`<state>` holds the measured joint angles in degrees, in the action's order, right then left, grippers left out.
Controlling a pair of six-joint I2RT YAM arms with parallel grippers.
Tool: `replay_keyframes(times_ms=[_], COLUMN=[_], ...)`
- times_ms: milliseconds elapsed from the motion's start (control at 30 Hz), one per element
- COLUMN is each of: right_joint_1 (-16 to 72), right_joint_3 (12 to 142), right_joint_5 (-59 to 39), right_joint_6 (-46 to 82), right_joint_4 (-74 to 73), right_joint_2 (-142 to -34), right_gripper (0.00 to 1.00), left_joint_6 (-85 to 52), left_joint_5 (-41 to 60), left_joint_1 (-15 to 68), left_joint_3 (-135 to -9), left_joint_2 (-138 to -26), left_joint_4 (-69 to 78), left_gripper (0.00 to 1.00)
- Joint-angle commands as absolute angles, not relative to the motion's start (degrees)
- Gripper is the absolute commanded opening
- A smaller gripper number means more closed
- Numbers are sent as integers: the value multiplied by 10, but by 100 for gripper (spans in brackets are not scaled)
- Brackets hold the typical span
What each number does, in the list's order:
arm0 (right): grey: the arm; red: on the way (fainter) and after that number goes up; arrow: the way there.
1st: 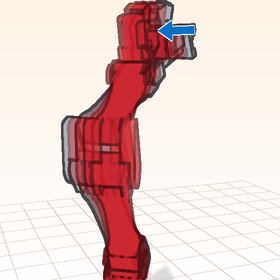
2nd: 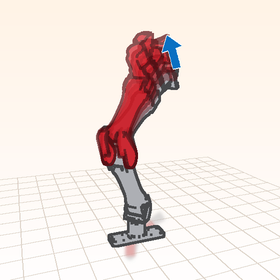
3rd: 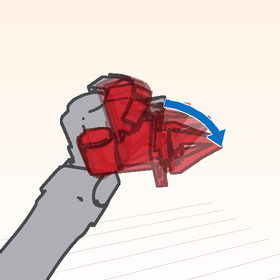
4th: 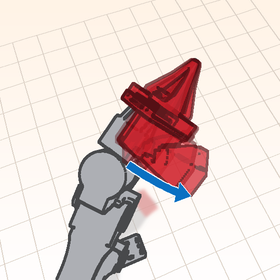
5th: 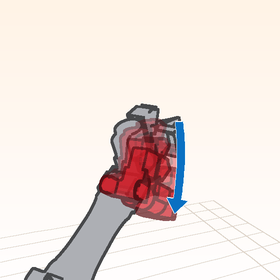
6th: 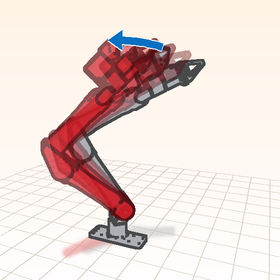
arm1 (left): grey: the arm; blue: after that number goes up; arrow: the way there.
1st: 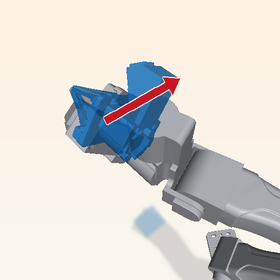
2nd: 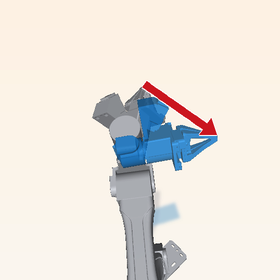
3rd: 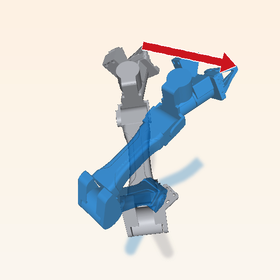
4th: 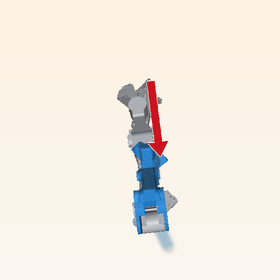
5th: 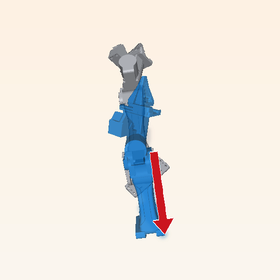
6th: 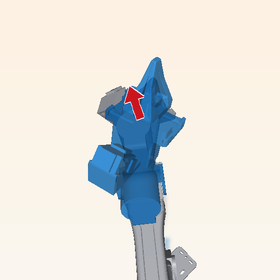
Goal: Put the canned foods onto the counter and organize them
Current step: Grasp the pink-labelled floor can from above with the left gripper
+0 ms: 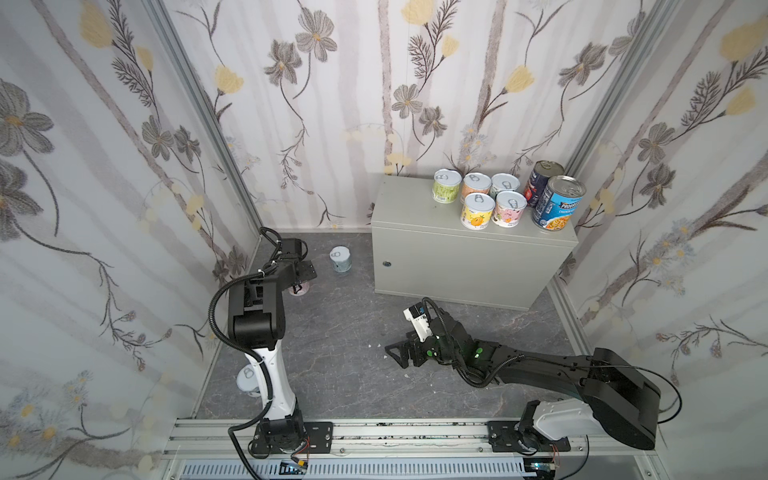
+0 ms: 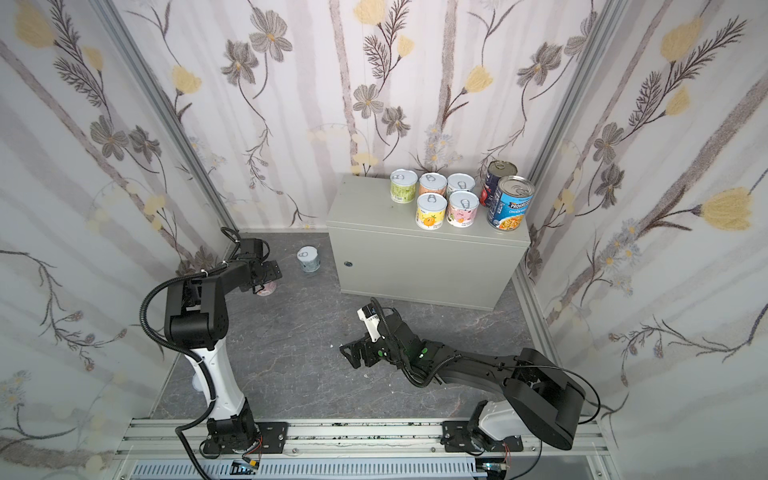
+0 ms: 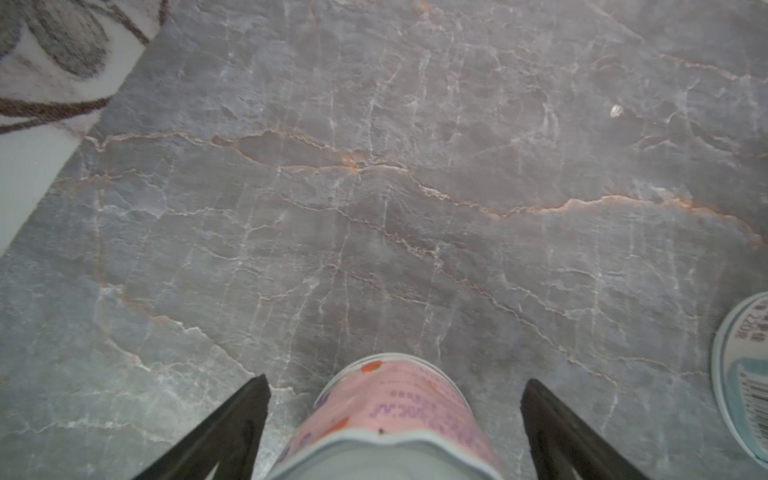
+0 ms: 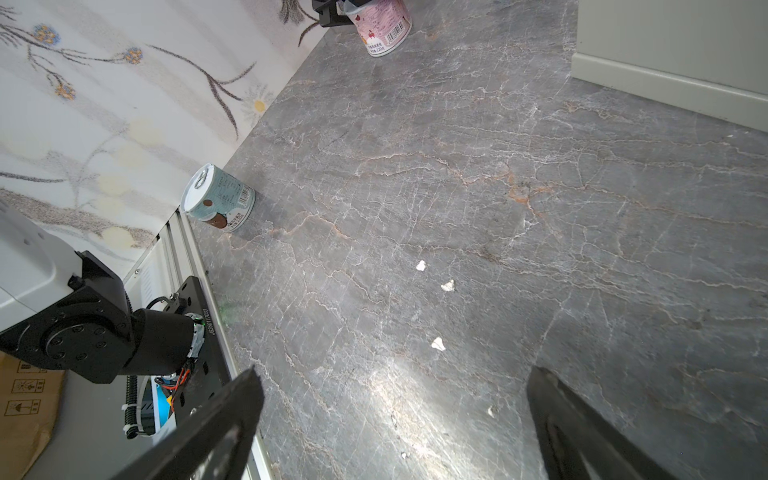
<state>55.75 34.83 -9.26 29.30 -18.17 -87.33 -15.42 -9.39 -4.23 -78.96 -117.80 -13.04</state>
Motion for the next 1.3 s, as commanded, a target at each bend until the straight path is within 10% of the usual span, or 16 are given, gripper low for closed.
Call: replay_keyframes(times_ms=[0, 433, 1267], right_joint_1=[556, 555, 451], right_joint_3=[350, 339, 241], right_joint_5=[-96, -94, -89], right_joint_6=[290, 292, 317], right_joint_4=[-206, -207, -118], right_joint_2=[-875, -861, -615], right_gripper=[100, 100, 100], left_joint_6=[-160, -155, -147], left_joint_5=[-91, -73, -82], left_joint_1=[-42, -41, 129], left_joint_3=[-788, -766, -584], left_joint_2=[-1183, -1160, -952], left_joint_4=[-113, -112, -129], left_gripper=[94, 68, 67])
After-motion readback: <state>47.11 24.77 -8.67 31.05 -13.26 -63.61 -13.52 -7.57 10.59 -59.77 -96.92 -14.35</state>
